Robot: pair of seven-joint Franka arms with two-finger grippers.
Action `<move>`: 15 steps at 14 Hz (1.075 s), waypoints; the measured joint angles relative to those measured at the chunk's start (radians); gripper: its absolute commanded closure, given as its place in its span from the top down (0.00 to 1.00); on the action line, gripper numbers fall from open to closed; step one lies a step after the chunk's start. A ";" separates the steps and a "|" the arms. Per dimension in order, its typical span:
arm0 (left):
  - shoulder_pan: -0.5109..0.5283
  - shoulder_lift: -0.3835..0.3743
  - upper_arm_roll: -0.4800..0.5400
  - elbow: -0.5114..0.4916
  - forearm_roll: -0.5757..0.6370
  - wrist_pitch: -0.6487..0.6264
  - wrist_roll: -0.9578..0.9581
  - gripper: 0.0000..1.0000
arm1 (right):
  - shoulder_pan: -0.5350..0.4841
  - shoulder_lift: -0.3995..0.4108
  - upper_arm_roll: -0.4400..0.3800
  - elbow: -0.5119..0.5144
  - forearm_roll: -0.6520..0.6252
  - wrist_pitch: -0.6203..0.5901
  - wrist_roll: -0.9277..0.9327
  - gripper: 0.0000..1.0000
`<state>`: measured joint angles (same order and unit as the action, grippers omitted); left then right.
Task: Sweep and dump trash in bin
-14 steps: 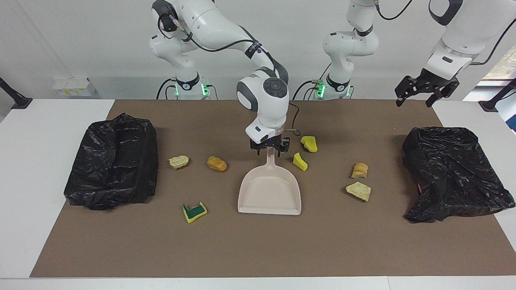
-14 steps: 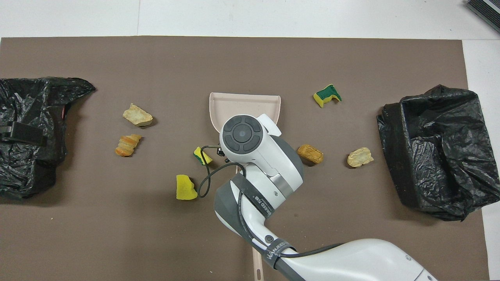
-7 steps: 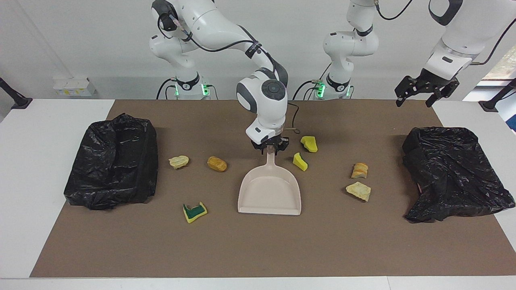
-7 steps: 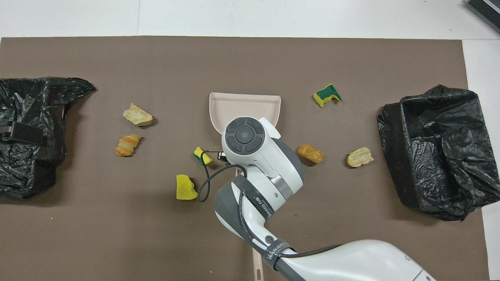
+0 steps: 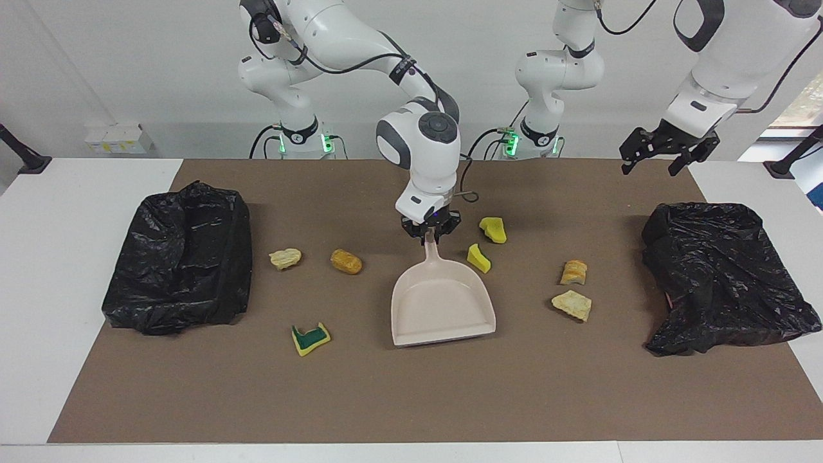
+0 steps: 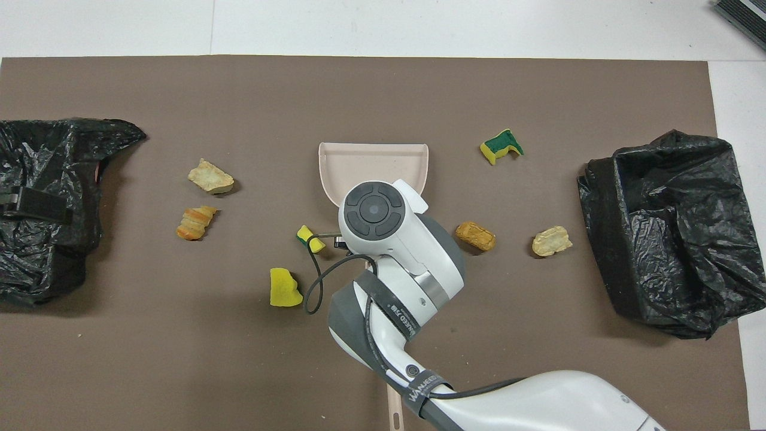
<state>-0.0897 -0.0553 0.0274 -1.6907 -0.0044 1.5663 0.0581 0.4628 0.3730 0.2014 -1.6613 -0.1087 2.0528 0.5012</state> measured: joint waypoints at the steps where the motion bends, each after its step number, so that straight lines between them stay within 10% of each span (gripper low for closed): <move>1: -0.011 -0.009 -0.009 -0.050 -0.003 0.041 0.000 1.00 | -0.019 -0.024 -0.001 0.000 0.000 -0.021 -0.077 0.00; 9: -0.265 -0.130 -0.024 -0.444 -0.043 0.333 -0.194 1.00 | -0.239 -0.052 -0.005 0.003 0.000 -0.082 -1.060 0.00; 15: -0.646 -0.084 -0.030 -0.590 -0.047 0.561 -0.621 1.00 | -0.297 0.008 -0.002 0.070 -0.057 -0.112 -1.531 0.00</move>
<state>-0.7355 -0.1396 -0.0022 -2.2805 -0.0515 2.1274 -0.5624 0.1660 0.3807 0.1992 -1.5913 -0.1657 1.9405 -1.0296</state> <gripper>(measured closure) 0.000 0.687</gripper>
